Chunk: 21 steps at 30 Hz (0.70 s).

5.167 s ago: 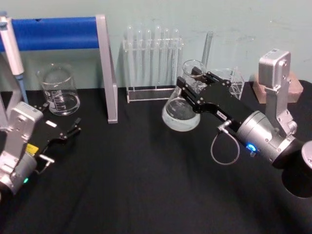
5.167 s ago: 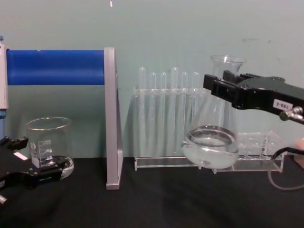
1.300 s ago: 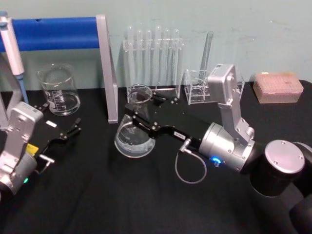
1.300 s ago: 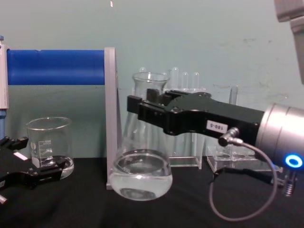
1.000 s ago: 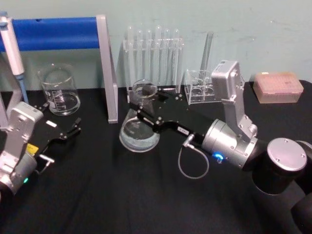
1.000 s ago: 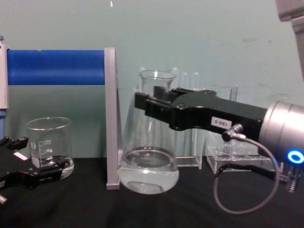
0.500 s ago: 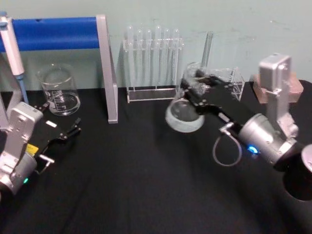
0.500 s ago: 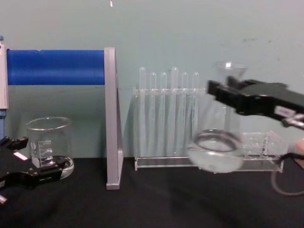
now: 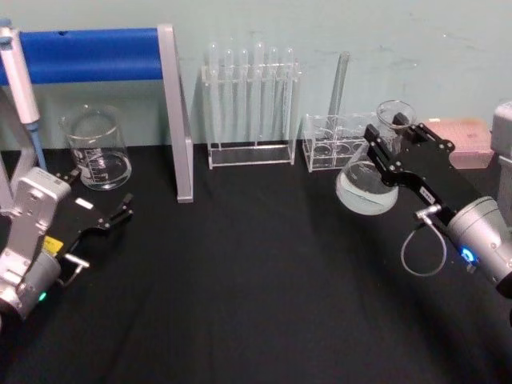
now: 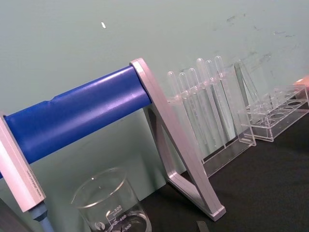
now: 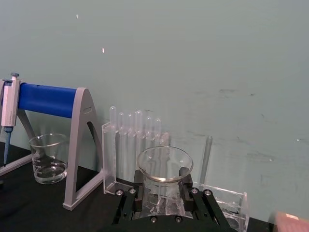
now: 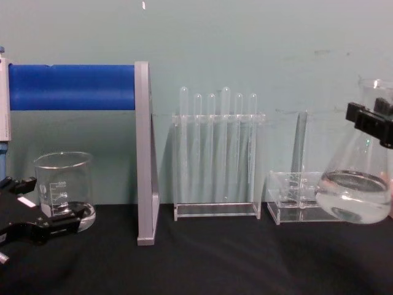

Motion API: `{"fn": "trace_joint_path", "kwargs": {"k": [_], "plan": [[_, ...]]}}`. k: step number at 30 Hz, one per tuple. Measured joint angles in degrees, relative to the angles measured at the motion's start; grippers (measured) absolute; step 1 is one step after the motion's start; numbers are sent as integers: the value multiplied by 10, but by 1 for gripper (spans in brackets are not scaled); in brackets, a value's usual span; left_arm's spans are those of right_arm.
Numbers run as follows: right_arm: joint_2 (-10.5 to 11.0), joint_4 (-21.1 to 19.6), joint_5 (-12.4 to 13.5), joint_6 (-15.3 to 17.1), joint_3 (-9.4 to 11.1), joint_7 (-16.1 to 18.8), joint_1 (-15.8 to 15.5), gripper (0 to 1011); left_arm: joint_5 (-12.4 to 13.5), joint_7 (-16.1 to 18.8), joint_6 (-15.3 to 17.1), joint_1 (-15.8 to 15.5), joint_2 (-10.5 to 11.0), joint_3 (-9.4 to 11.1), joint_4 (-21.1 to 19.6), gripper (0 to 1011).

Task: Grasp the erlenmeyer flask with one hand, shake it three times, then place it back.

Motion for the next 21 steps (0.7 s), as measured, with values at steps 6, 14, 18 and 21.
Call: {"fn": "trace_joint_path", "kwargs": {"k": [6, 14, 18, 21], "plan": [[-5, -3, -4, 2, -1, 12, -2, 449, 0, 0, 0, 0, 0, 0, 0, 1001], [-17, 16, -6, 5, -33, 63, 25, 449, 0, 0, 0, 0, 0, 0, 0, 1001], [-24, 33, 0, 4, -64, 102, 47, 449, 0, 0, 0, 0, 0, 0, 0, 1001], [-27, 42, 6, 3, -85, 125, 60, 449, 0, 0, 0, 0, 0, 0, 0, 1001]]}}
